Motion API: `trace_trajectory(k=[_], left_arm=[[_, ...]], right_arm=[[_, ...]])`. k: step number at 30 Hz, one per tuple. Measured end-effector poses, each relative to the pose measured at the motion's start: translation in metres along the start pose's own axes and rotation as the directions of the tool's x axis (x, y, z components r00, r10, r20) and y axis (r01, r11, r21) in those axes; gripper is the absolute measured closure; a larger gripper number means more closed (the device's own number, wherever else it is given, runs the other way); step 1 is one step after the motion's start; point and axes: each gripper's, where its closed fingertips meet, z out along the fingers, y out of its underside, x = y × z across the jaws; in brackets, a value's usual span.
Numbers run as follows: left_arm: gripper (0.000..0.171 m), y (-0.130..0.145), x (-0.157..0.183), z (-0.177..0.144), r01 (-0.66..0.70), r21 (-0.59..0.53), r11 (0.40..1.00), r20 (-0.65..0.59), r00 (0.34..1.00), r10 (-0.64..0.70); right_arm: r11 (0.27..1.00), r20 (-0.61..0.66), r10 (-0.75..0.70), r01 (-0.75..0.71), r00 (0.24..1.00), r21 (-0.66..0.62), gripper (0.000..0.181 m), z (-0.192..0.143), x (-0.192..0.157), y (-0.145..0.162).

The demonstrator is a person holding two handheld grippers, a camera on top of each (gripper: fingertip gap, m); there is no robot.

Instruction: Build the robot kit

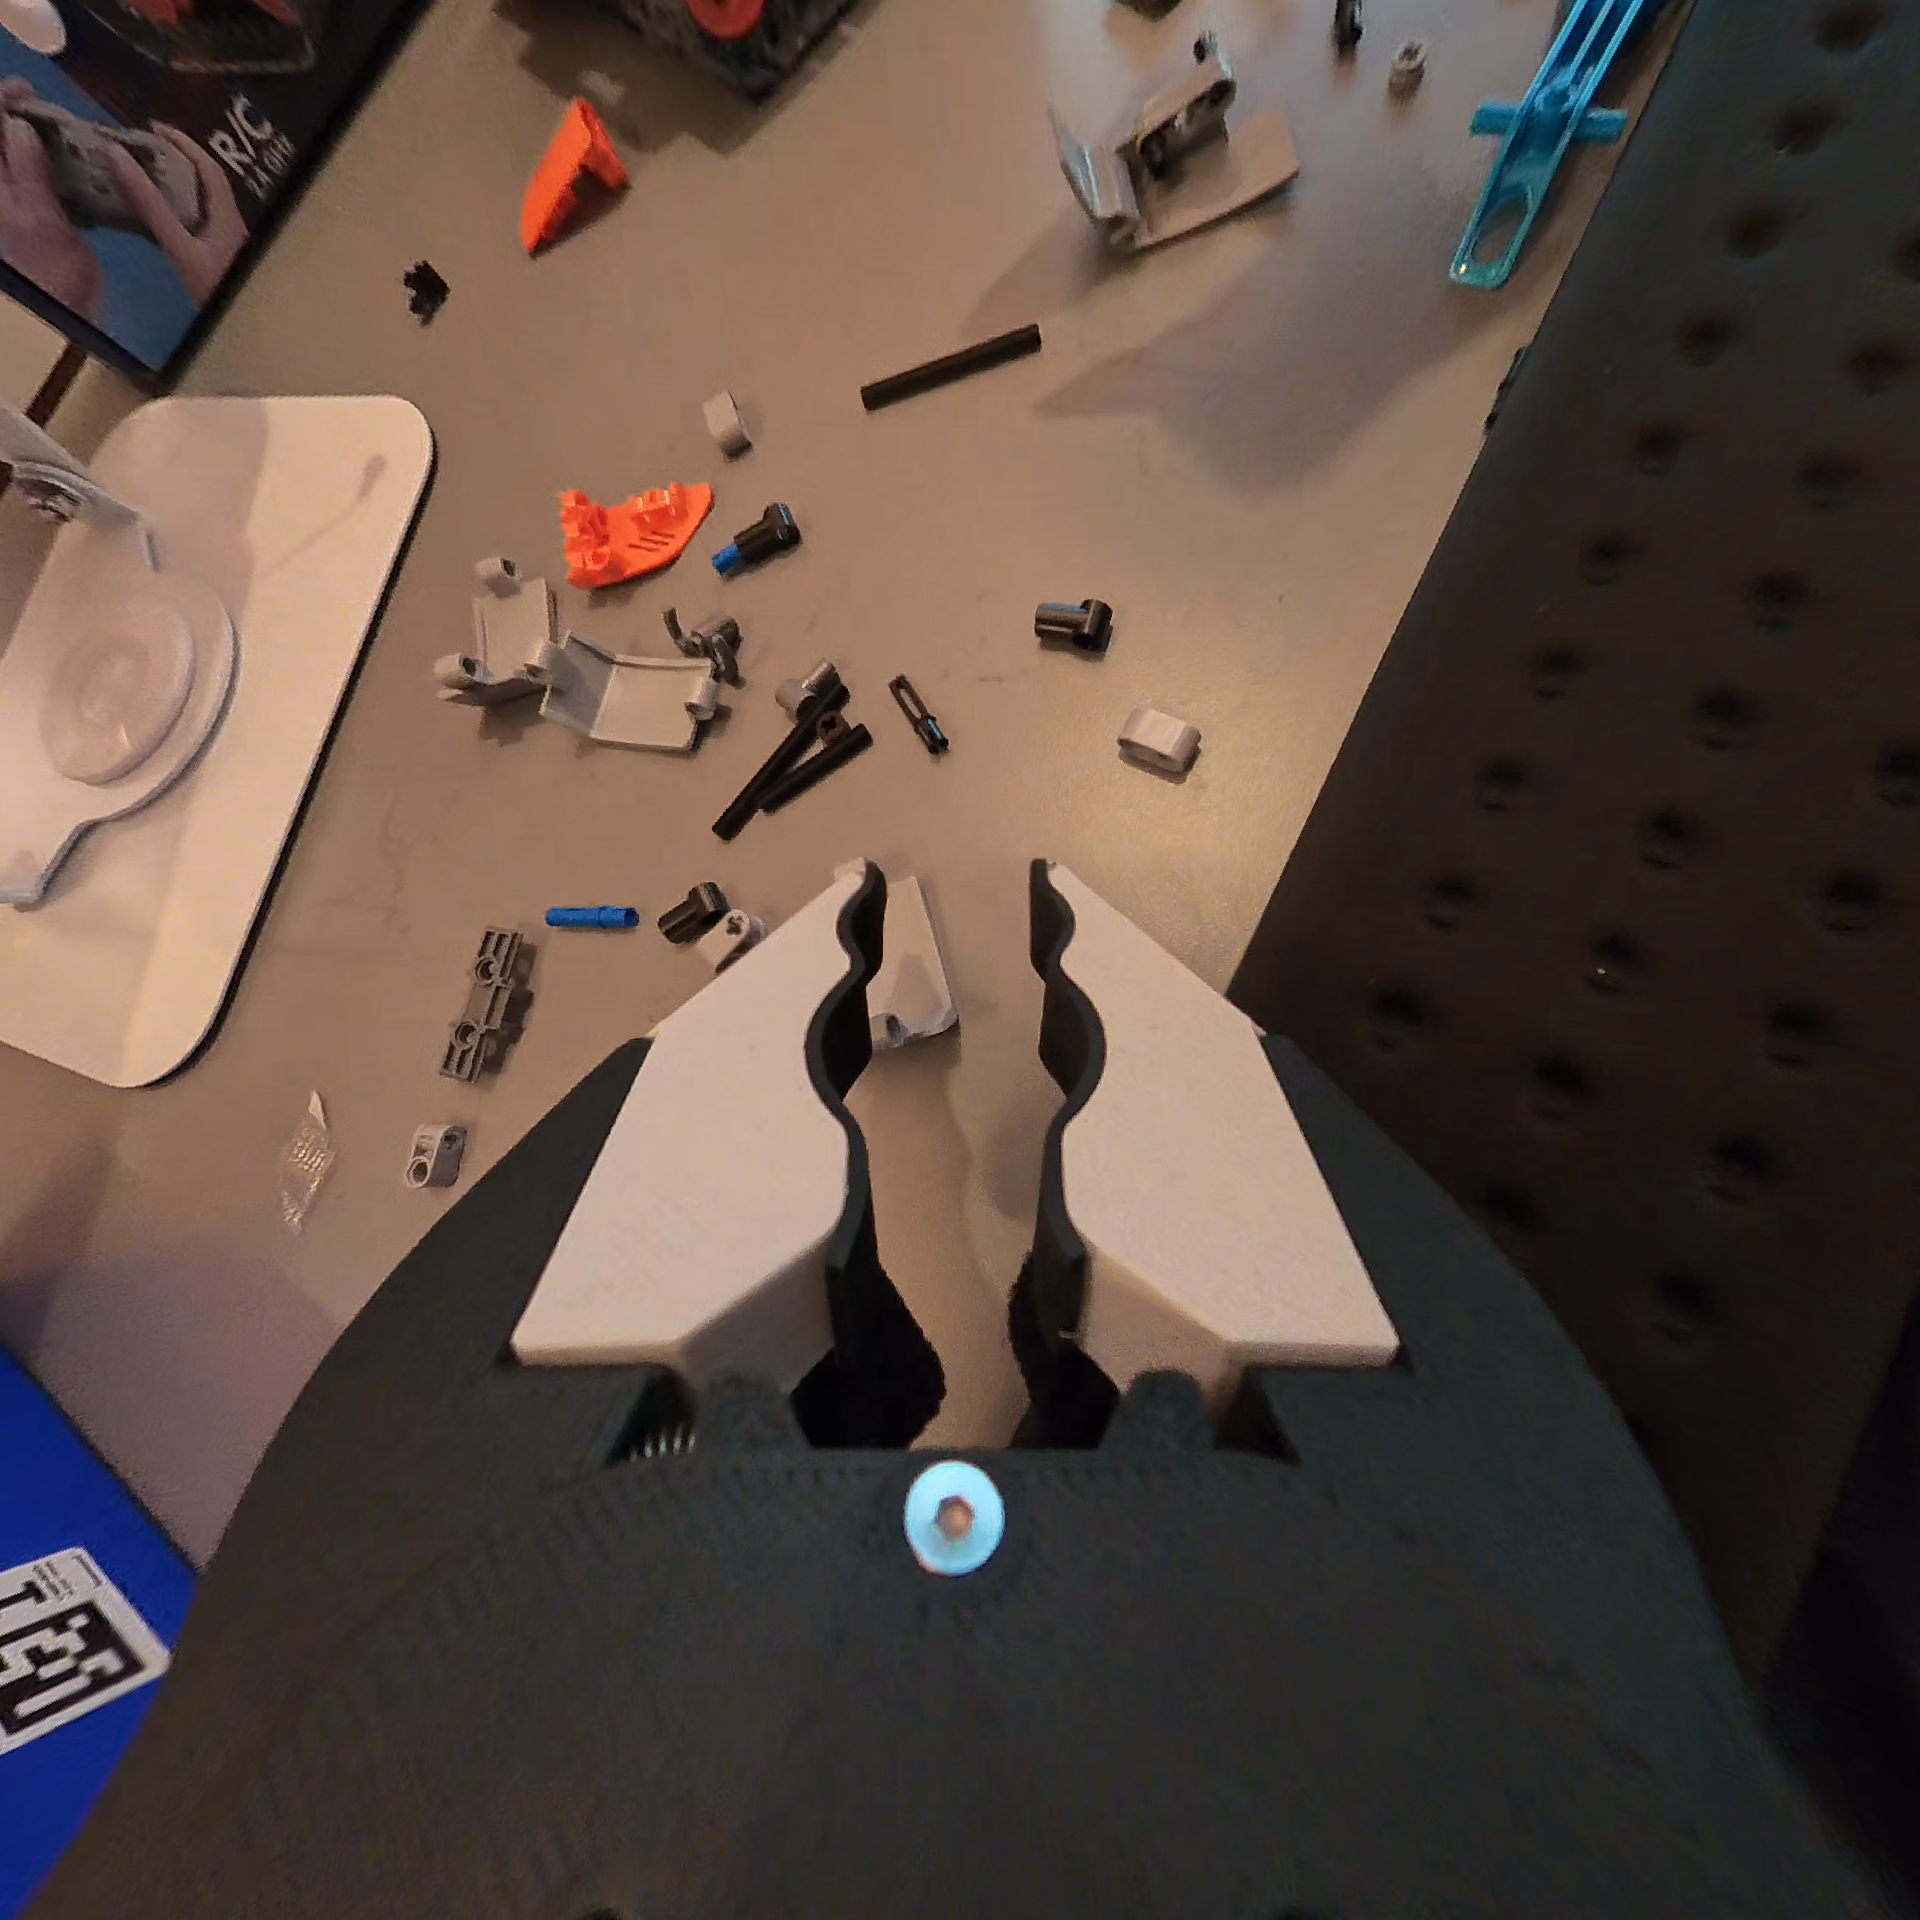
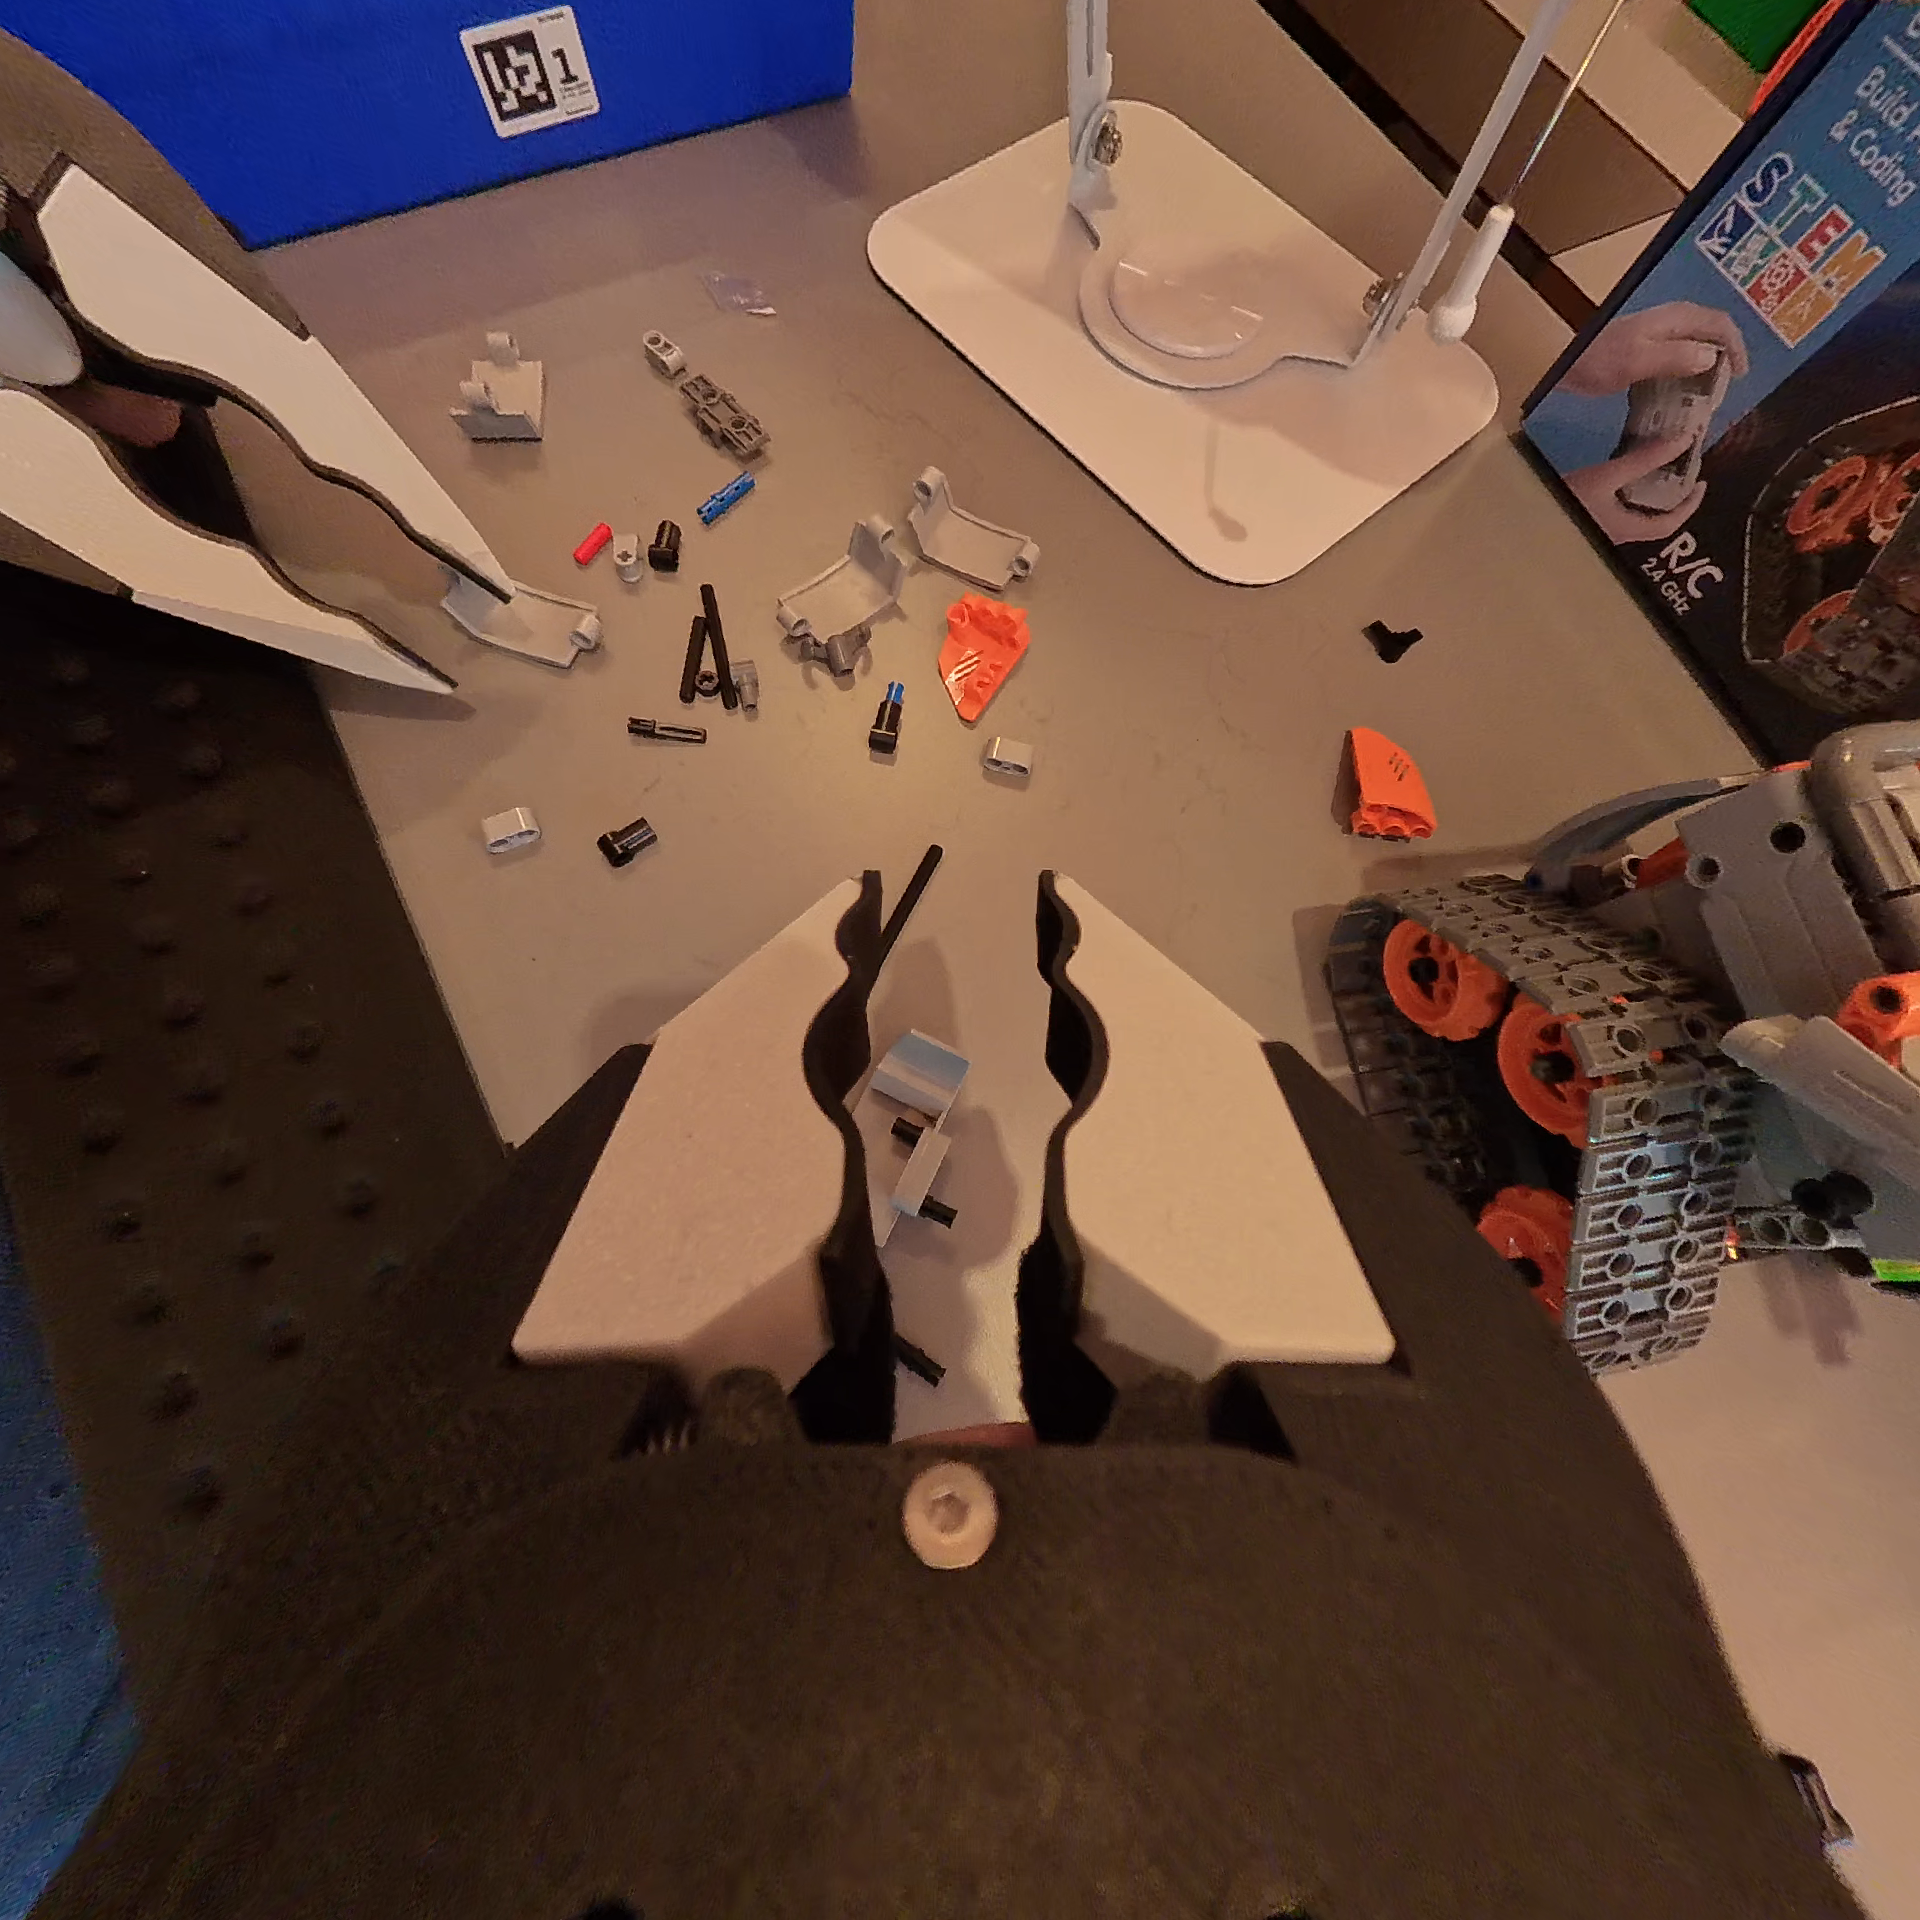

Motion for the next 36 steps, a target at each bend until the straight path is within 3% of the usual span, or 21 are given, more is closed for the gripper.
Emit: trace_trajectory(k=[12, 20, 29, 36], left_arm=[[0.151, -0.01, -0.007, -0.007, -0.015, 0.119, 0.993, 0.064, 0.998, 0.007], [0.15, -0.02, -0.011, -0.002, -0.014, 0.132, 0.991, 0.05, 0.999, 0.008], [0.144, -0.078, 0.02, 0.023, -0.017, 0.152, 0.988, -0.08, 0.996, 0.03], [0.144, -0.111, 0.039, 0.051, 0.007, 0.12, 0.993, -0.149, 0.989, 0.011]], right_arm=[[0.999, -0.078, 0.032, -0.034, 0.996, -0.032, 0.149, -0.015, 0.014, 0.01], [0.988, -0.166, 0.055, -0.078, 0.985, -0.135, 0.148, -0.058, 0.045, 0.064], [0.965, -0.101, 0.123, -0.143, 0.987, -0.221, 0.144, -0.058, 0.05, 0.123], [0.943, -0.04, 0.241, -0.244, 0.97, -0.228, 0.154, -0.039, 0.044, 0.135]])
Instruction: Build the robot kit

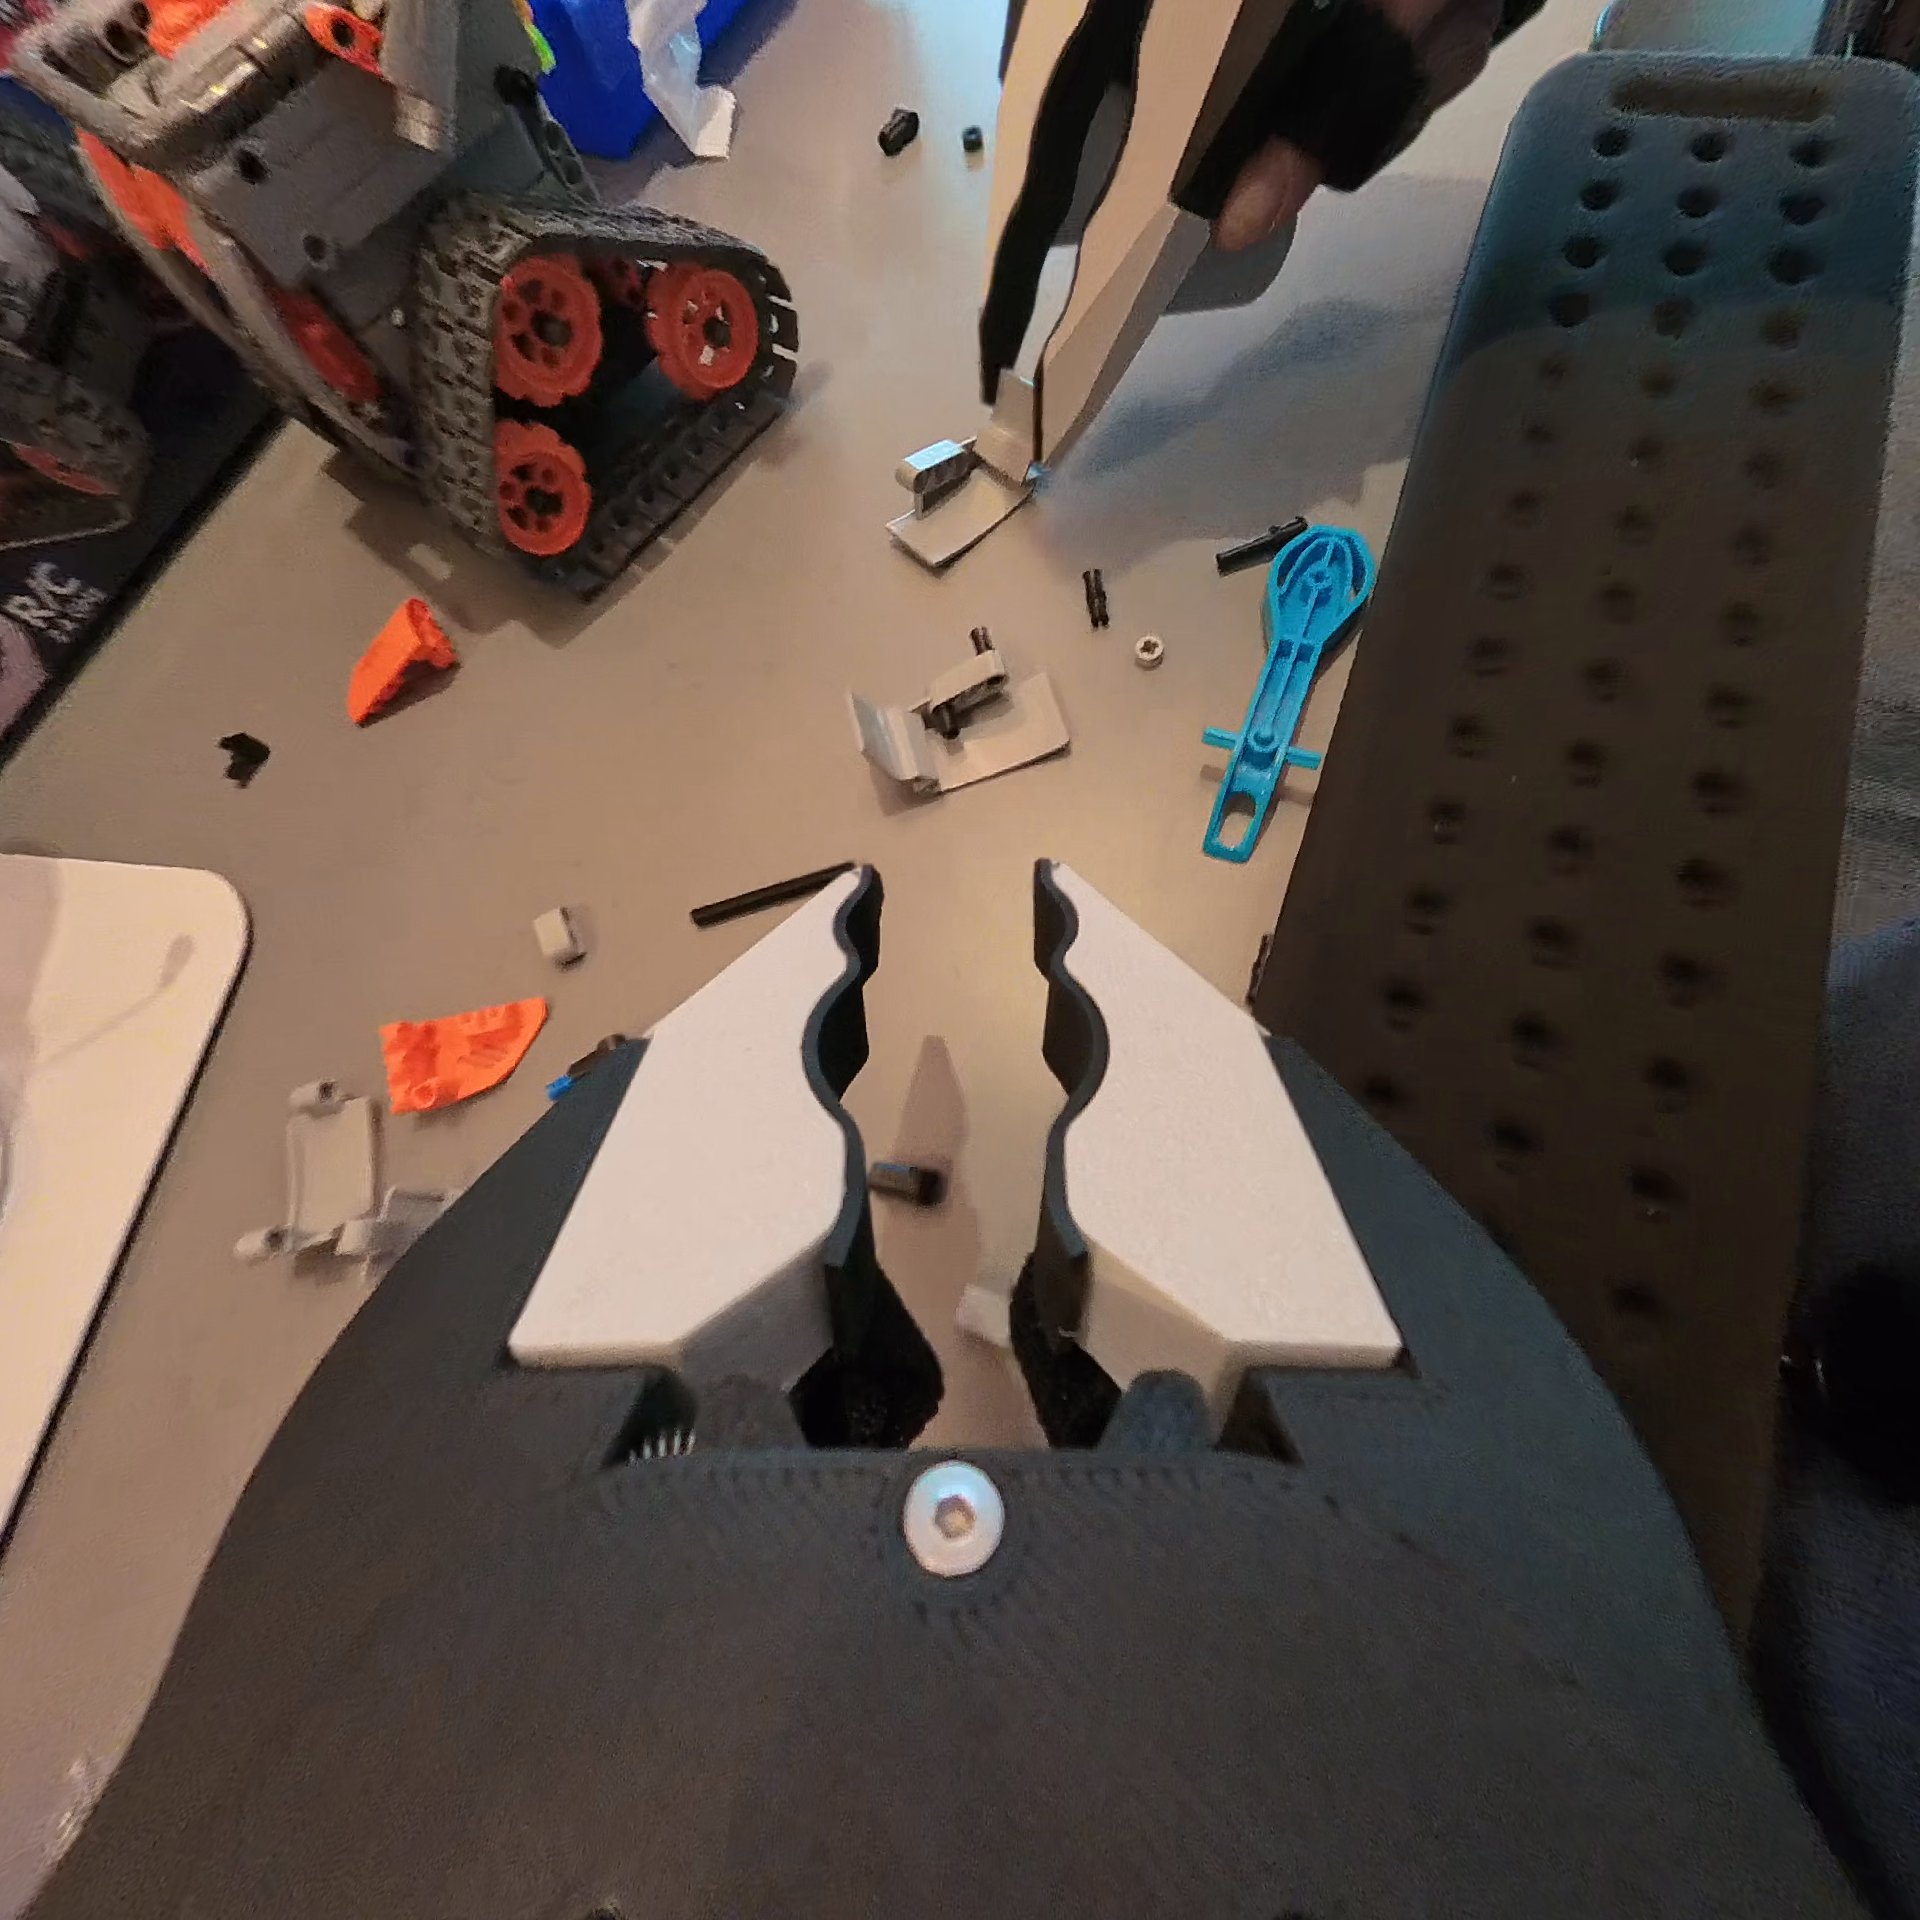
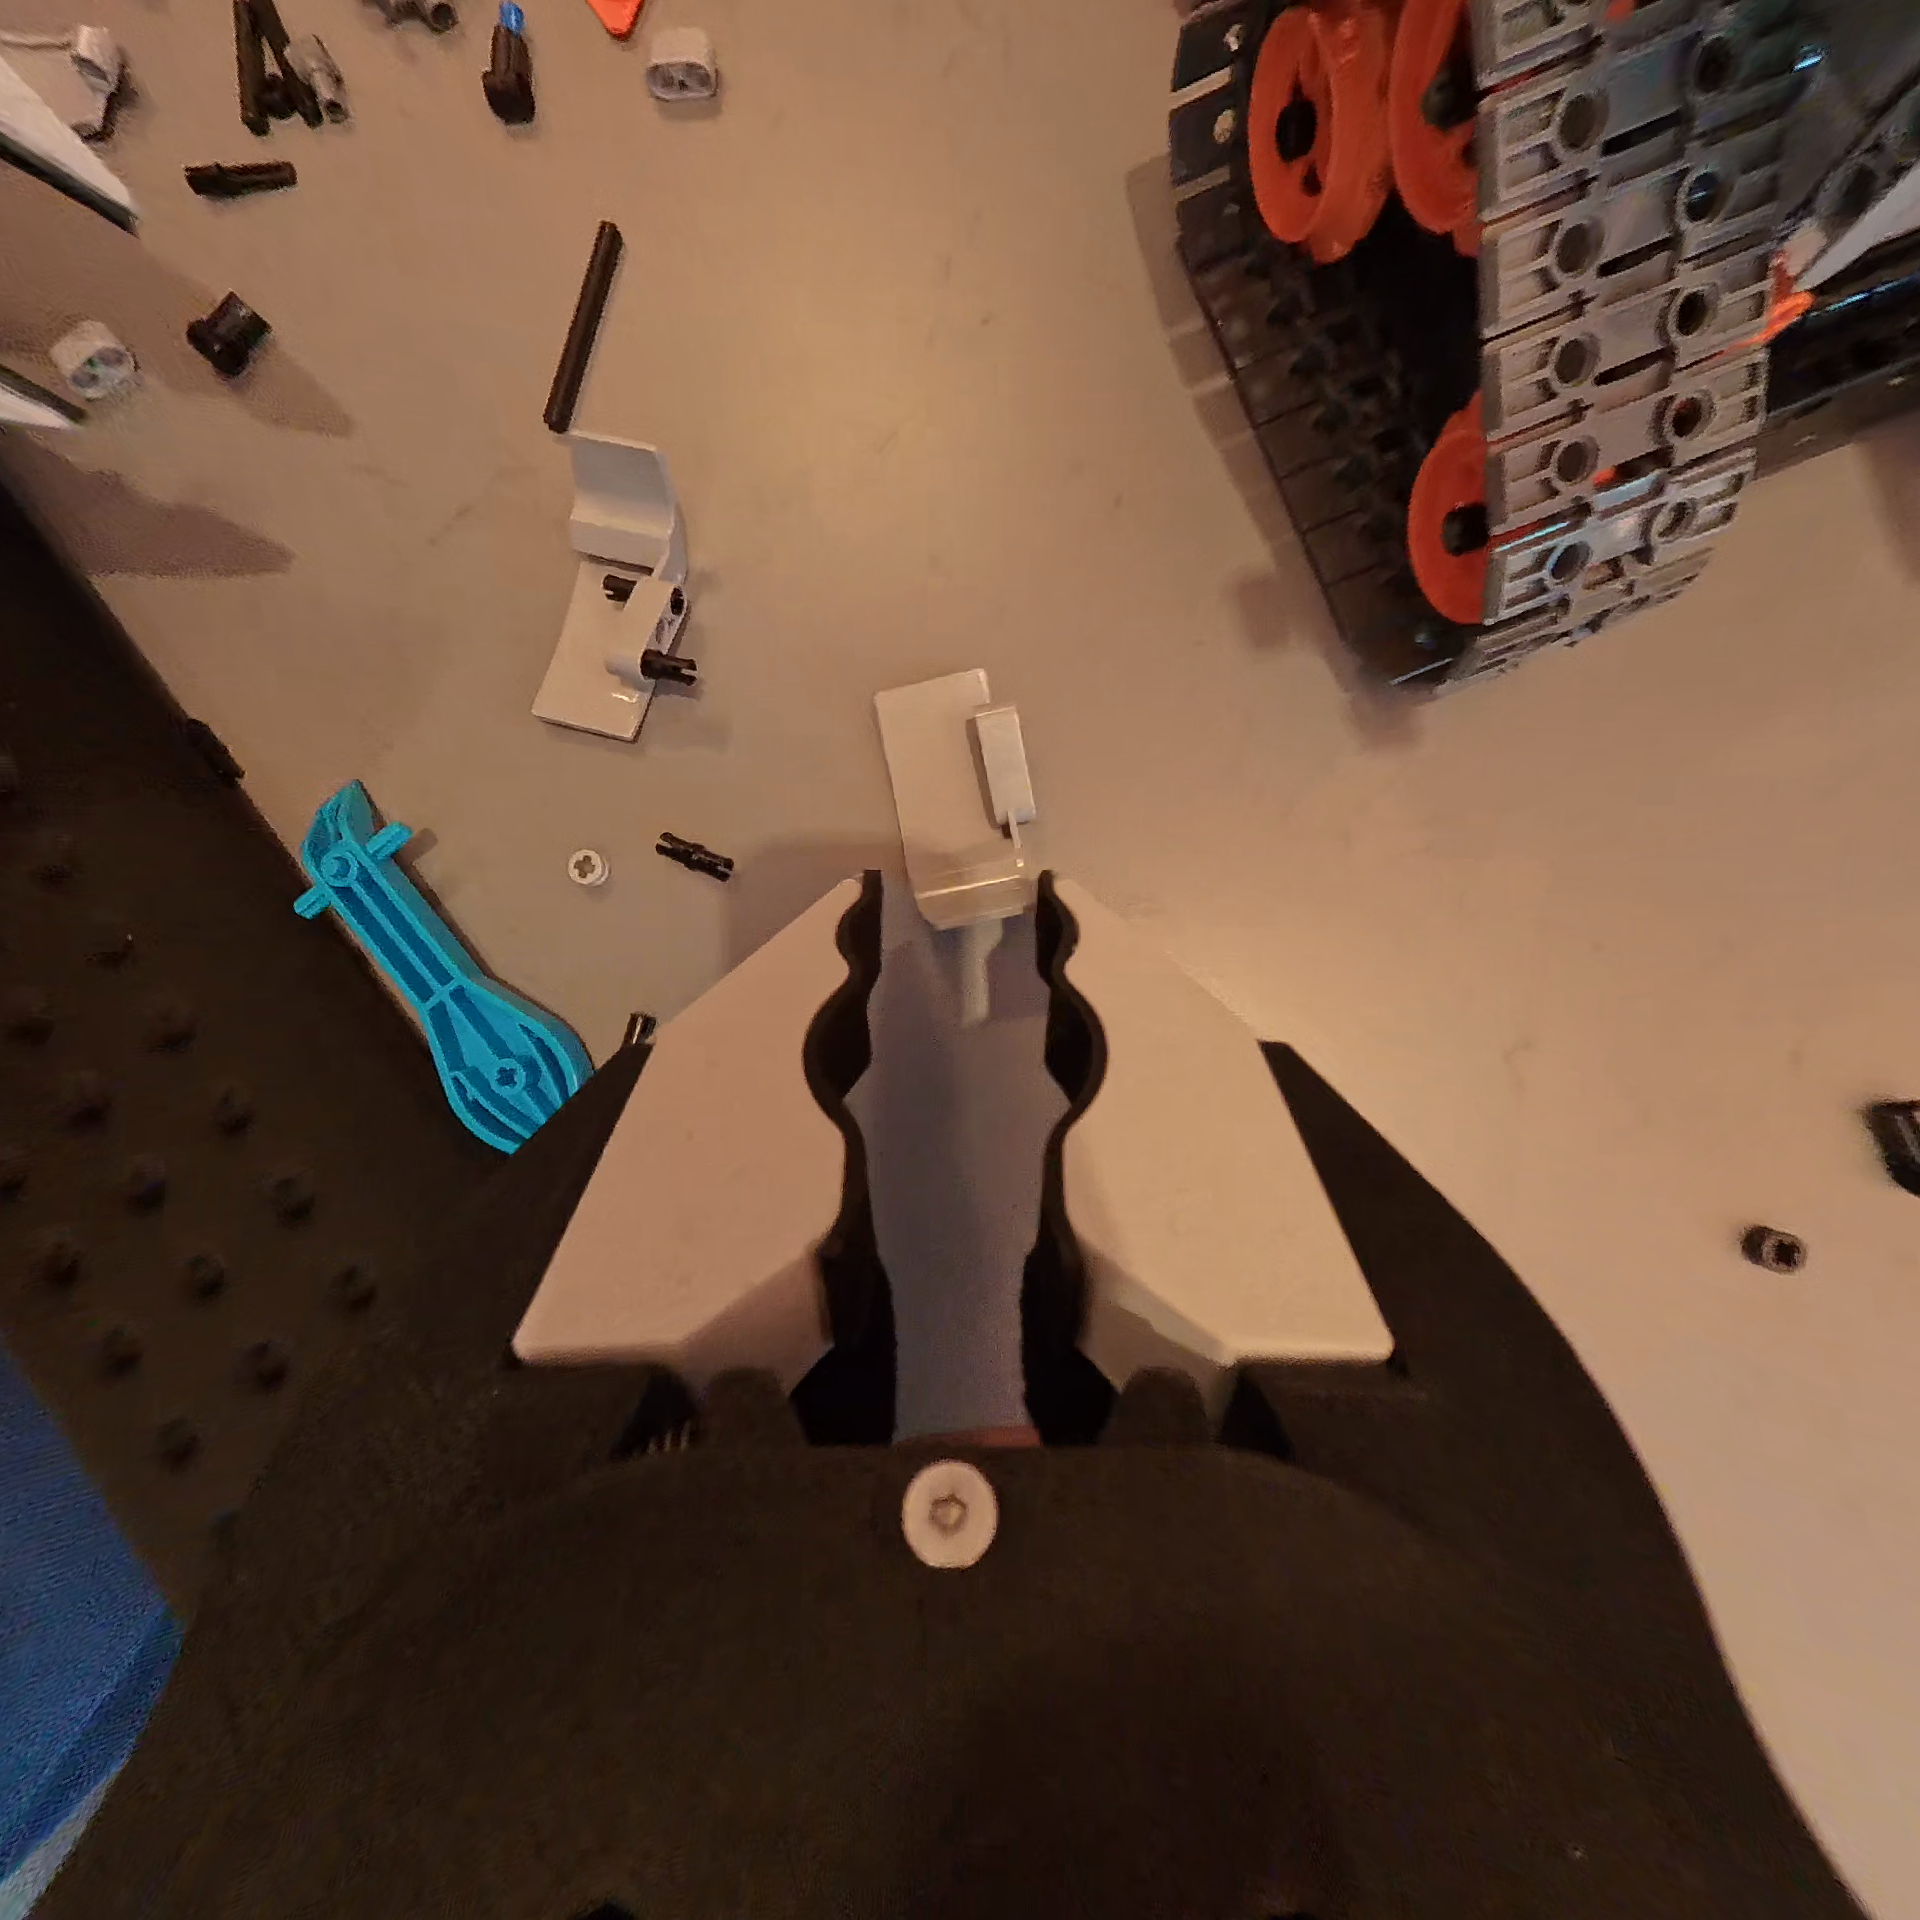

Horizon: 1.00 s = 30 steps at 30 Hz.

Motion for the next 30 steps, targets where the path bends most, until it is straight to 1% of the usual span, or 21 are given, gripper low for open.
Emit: trace_trajectory(k=[2, 6, 10, 13, 15, 17, 18, 19, 21, 24, 26, 28, 30], left_arm=[[0.144, -0.002, 0.003, 0.011, 0.02, -0.026, 0.999, -0.021, 1.0, -0.02], [0.143, -0.002, 0.003, 0.031, 0.061, -0.078, 0.995, -0.041, 0.997, -0.064], [0.142, 0.0, -0.005, 0.048, 0.081, -0.123, 0.989, -0.029, 0.996, -0.085], [0.142, 0.001, -0.01, 0.056, 0.065, -0.151, 0.986, -0.038, 0.997, -0.071], [0.142, 0.005, -0.014, 0.062, 0.046, -0.178, 0.983, -0.044, 0.998, -0.054], [0.142, 0.008, -0.017, 0.067, 0.039, -0.193, 0.98, -0.065, 0.996, -0.053], [0.142, 0.008, -0.021, 0.069, 0.036, -0.196, 0.98, -0.061, 0.997, -0.049], [0.142, 0.01, -0.025, 0.072, 0.035, -0.206, 0.978, -0.049, 0.998, -0.046], [0.143, 0.014, -0.034, 0.074, 0.031, -0.231, 0.972, -0.023, 0.999, -0.037], [0.143, 0.01, -0.033, 0.07, 0.046, -0.204, 0.978, -0.032, 0.998, -0.054], [0.143, 0.008, -0.029, 0.068, 0.05, -0.185, 0.981, -0.06, 0.996, -0.062], [0.141, 0.006, -0.027, 0.068, 0.058, -0.179, 0.982, -0.079, 0.994, -0.073], [0.137, 0.004, -0.023, 0.07, 0.061, -0.17, 0.983, -0.111, 0.991, -0.081]], right_arm=[[1.0, 0.005, -0.01, 0.011, 1.0, -0.019, 0.161, 0.003, 0.001, 0.003], [0.999, 0.042, -0.035, 0.036, 0.999, -0.013, 0.161, 0.003, 0.008, 0.001], [0.987, 0.136, -0.148, 0.154, 0.98, -0.035, 0.162, 0.002, 0.005, 0.002], [0.947, 0.226, -0.295, 0.316, 0.928, -0.06, 0.162, -0.002, 0.0, 0.007], [0.9, 0.293, -0.396, 0.431, 0.87, -0.065, 0.162, -0.004, -0.003, 0.009], [0.858, 0.31, -0.468, 0.509, 0.828, -0.065, 0.161, -0.002, 0.001, 0.005], [0.845, 0.306, -0.486, 0.53, 0.819, -0.076, 0.15, 0.0, 0.005, 0.003], [0.839, 0.286, -0.491, 0.534, 0.823, -0.098, 0.147, 0.001, 0.011, 0.001], [0.848, 0.228, -0.476, 0.512, 0.849, -0.136, 0.146, -0.001, 0.023, -0.003], [0.905, 0.129, -0.392, 0.407, 0.911, -0.126, 0.145, -0.012, 0.031, -0.005], [0.938, 0.123, -0.329, 0.34, 0.936, -0.074, 0.145, -0.018, 0.024, -0.002], [0.971, 0.116, -0.234, 0.238, 0.965, -0.022, 0.142, -0.016, 0.021, -0.002], [0.98, 0.1, -0.199, 0.197, 0.975, 0.027, 0.138, -0.01, 0.024, -0.004]])
